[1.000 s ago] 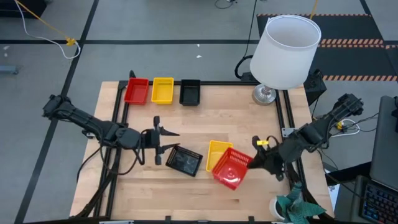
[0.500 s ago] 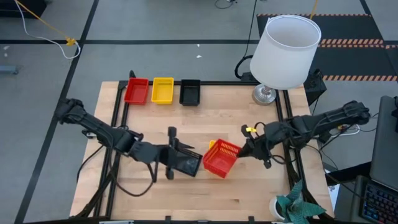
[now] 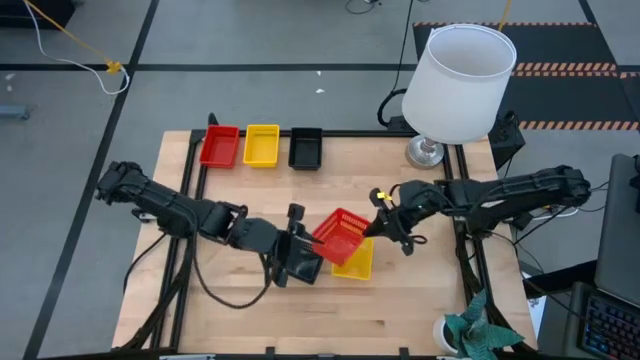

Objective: Stack baskets by color
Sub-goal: Stack the bottom red bin on top of the top red bin

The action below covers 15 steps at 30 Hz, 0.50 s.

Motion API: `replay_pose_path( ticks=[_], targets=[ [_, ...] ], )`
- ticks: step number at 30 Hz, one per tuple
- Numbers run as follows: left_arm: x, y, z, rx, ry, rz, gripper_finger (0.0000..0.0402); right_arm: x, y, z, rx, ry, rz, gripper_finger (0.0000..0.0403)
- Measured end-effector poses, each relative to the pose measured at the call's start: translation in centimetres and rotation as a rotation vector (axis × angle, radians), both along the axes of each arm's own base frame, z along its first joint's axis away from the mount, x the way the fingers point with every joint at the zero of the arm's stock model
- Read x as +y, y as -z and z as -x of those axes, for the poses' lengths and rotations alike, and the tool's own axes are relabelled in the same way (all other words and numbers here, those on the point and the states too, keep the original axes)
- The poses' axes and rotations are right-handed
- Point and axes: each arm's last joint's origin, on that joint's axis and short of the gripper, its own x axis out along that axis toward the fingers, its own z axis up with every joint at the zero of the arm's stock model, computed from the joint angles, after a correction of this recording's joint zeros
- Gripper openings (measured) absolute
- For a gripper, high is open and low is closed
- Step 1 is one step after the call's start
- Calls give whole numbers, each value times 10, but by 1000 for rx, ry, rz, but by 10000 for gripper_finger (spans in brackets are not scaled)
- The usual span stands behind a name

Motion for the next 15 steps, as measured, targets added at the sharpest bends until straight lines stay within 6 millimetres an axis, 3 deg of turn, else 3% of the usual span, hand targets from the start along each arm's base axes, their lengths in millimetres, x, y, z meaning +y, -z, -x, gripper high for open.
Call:
replay_pose_path(
  ticks=[7,15],
  targets=[
    [21,10,-1,135,-18,73,161,-11,9,-11,17,44,9,5],
    [31,21,-2,171,-47,98,161,-12,14,-15,43,55,-6,5]
  ],
)
